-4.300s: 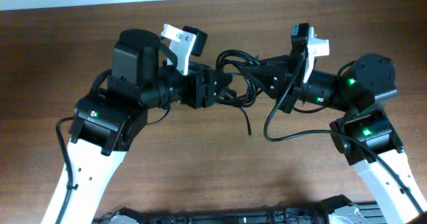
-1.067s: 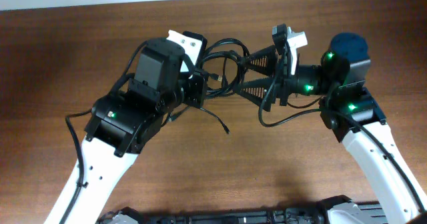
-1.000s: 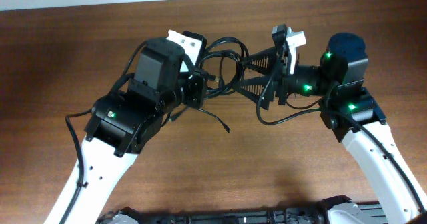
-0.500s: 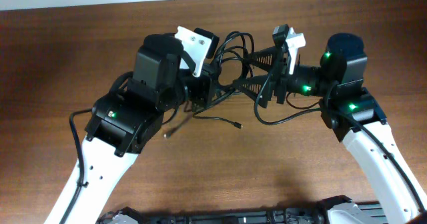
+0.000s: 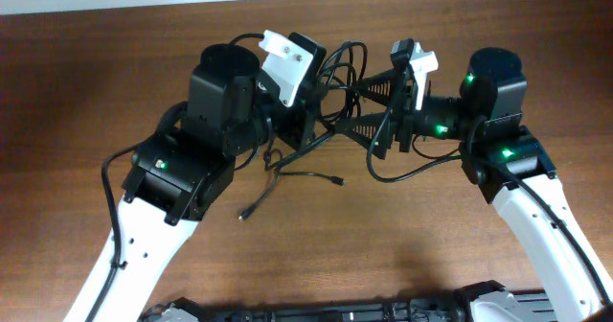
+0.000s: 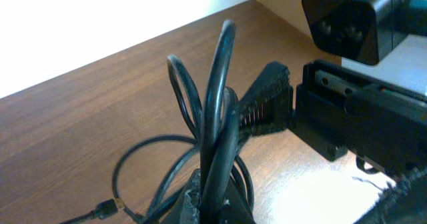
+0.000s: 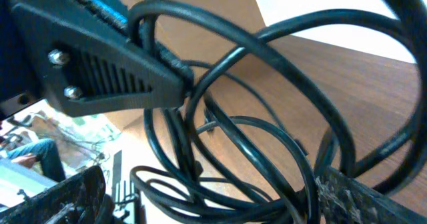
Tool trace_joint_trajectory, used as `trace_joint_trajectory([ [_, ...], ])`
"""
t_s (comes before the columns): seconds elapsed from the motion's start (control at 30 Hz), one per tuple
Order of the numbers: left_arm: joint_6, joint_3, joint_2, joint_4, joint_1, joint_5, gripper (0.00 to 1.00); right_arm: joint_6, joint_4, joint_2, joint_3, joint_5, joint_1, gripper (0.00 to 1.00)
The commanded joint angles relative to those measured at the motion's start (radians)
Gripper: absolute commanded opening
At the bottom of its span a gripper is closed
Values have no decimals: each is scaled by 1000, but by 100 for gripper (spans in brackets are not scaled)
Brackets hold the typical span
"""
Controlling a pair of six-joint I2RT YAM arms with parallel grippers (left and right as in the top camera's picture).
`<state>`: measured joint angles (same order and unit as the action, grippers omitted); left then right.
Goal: Untangle cables
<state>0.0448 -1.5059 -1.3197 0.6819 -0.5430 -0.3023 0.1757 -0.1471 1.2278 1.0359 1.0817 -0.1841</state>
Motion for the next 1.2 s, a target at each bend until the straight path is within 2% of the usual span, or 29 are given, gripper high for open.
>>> trace_joint_trajectory([
  [0.0,-15,-13,11,-45,-4,37,0,-8,-6,8,6,92,-5,99],
  [0.3,-16,-13,11,-34,-3,37,0,-57,-72,9,6,-201,-4,99],
  [0.4,-16,-13,11,-35,-3,37,0,-60,-88,8,6,-174,-4,100],
  [0.5,-16,-13,11,-34,-3,37,0,-60,-88,8,6,-165,-4,95],
  [0.57,-16,-13,11,-34,-3,38,0,-60,-84,8,6,-144,-4,87],
  [0.6,-15,-13,11,-34,-3,58,0,-60,-81,8,6,-132,-4,78],
  [0.7,-3,-13,11,-31,-3,101,0,-60,-97,8,6,-123,-5,43],
  [0.73,4,-13,11,-34,-3,103,0,-60,-114,8,6,-123,-5,18],
  [0.8,11,-13,11,-34,-3,135,0,-60,-127,8,6,-87,-5,4],
  [1.03,43,-13,11,-25,-2,292,0,-75,-66,8,6,259,-5,4],
  [1.13,204,-13,11,16,1,491,0,-75,-12,8,6,354,-5,4],
  [1.17,299,-13,11,43,13,537,0,-75,-12,8,6,356,-5,4],
])
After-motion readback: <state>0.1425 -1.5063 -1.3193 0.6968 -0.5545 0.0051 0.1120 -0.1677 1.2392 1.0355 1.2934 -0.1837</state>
